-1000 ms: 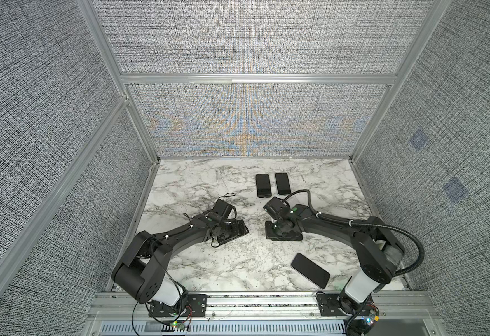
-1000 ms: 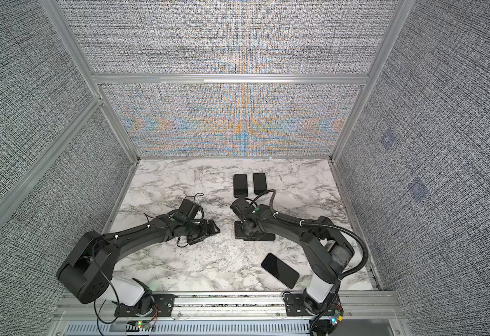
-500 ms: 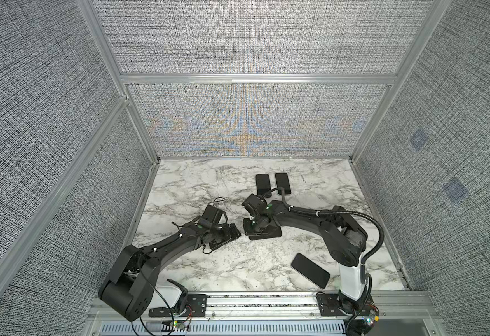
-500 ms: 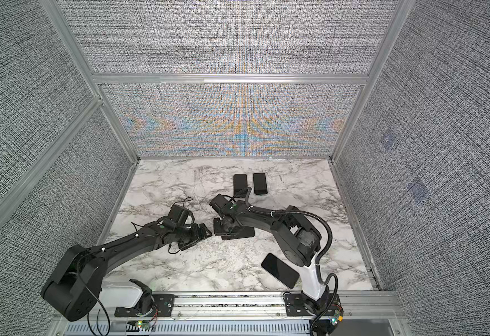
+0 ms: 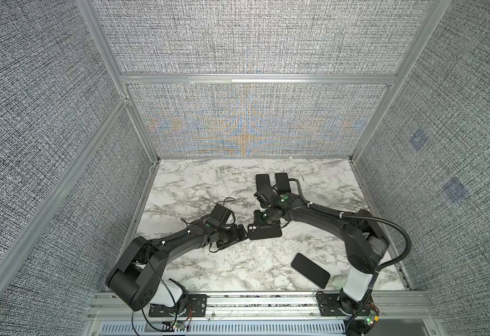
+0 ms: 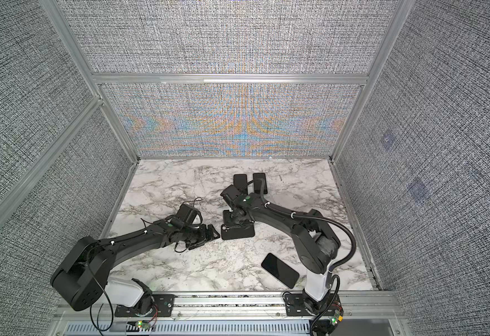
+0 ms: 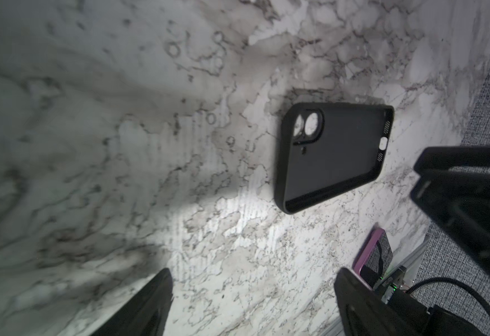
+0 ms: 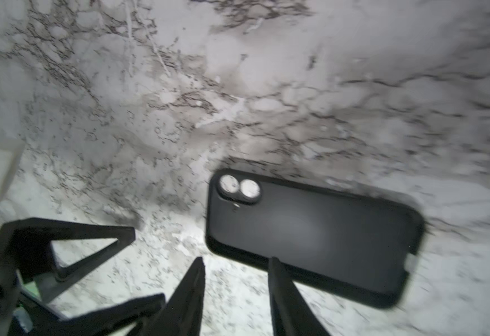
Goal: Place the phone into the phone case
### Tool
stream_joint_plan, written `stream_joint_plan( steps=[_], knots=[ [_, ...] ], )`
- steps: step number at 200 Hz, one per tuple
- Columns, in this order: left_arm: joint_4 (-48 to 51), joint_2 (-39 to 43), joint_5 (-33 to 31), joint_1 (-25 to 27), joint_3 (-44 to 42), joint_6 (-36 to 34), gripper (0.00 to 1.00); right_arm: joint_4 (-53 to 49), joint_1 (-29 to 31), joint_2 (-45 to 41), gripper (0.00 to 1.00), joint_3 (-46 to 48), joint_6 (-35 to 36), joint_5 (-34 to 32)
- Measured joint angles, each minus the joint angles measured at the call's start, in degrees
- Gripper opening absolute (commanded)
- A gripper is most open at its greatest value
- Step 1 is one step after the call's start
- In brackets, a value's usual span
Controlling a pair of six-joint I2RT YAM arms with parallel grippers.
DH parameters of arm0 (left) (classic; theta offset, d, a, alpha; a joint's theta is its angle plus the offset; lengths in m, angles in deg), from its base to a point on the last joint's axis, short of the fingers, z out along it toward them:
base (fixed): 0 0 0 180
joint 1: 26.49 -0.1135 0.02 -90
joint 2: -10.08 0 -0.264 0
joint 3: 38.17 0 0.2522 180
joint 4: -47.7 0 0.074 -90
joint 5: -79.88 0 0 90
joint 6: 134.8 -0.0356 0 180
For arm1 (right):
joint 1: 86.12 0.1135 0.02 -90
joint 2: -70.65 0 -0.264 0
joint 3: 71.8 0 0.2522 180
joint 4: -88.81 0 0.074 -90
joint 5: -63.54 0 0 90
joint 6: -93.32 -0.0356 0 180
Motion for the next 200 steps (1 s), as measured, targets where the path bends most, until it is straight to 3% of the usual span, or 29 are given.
stream_joint_plan(
  steps=[37, 67, 146, 200],
  knots=[
    [-1.0, -3.0, 2.1, 3.2, 1.8, -1.0, 0.88, 0.0, -8.9, -2.4, 0.55, 5.2, 7.3, 0.7],
    [-1.0, -5.8, 3.0, 6.5, 3.8, -1.7, 0.88, 1.8, -12.6, 0.6, 0.58, 3.6, 11.8, 5.9],
    [-1.4, -8.6, 4.4, 7.7, 5.5, -1.6, 0.88, 4.5, -14.6, 9.8, 0.64, -0.5, 16.4, 12.1],
    [-2.7, -8.8, 4.5, 7.7, 5.2, -1.6, 0.88, 5.0, -14.4, 7.5, 0.64, 4.2, 16.9, 14.9]
  ],
)
